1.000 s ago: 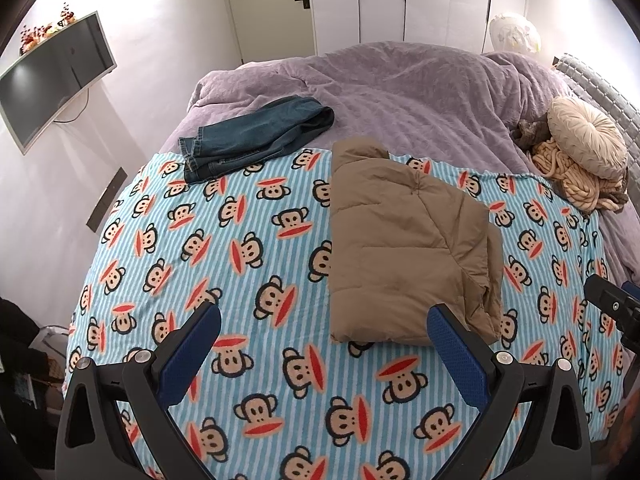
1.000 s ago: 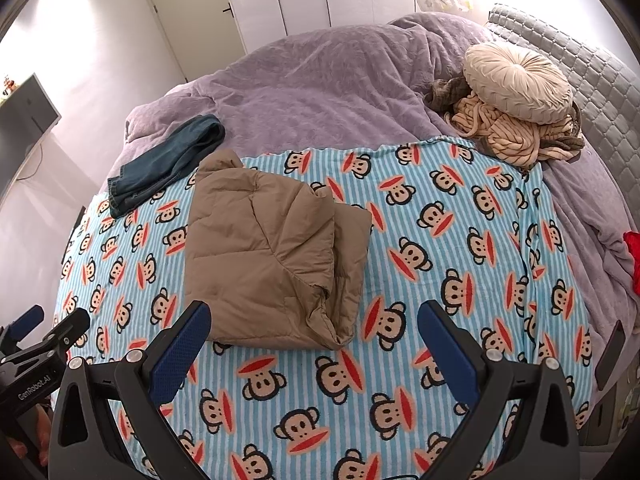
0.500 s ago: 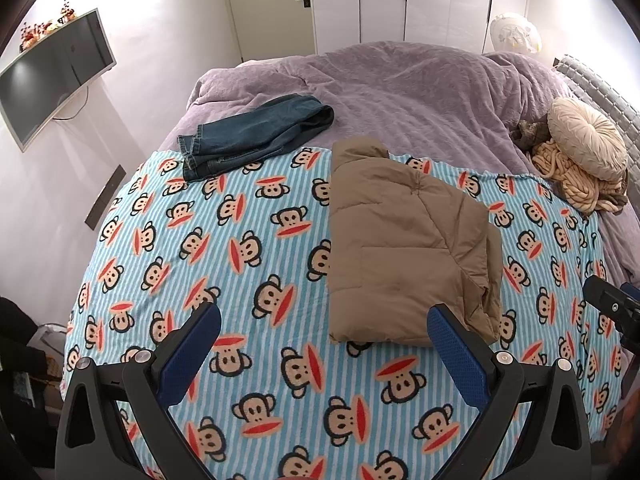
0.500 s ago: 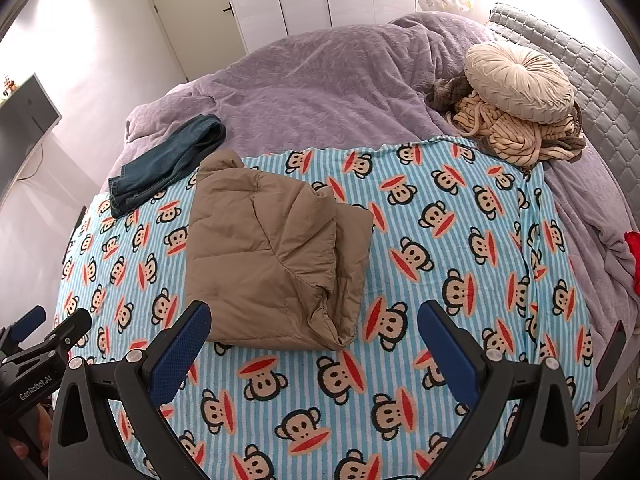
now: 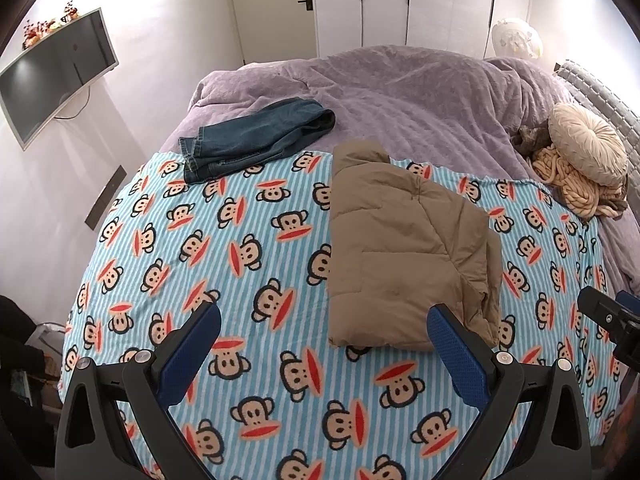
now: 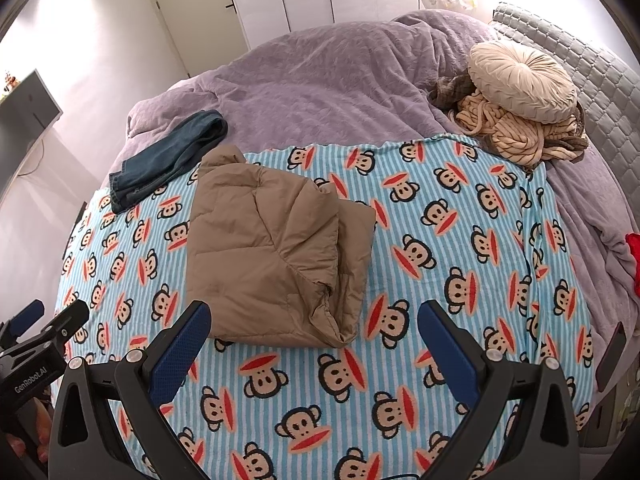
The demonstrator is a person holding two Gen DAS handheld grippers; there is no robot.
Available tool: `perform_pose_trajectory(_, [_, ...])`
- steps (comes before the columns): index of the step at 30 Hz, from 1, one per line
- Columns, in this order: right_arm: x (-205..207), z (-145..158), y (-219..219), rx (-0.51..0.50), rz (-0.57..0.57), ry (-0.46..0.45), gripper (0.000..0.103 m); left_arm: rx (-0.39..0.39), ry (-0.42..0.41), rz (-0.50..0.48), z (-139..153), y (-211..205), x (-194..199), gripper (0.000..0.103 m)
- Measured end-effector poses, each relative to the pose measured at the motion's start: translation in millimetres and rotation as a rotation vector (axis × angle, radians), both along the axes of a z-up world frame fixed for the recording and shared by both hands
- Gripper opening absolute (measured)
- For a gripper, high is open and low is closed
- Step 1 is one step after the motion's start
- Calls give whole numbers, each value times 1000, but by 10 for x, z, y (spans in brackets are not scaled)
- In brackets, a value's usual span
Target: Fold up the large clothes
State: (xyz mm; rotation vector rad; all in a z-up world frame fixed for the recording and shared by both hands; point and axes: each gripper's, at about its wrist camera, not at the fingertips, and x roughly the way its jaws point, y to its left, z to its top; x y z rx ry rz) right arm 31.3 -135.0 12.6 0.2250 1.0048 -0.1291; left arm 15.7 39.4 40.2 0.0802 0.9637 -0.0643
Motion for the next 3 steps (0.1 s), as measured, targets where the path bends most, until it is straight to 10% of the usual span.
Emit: perform_pose_trajectory(3, [0,-1,5,-1,-1,0,103,-1,0,-5,11,-6,9,103])
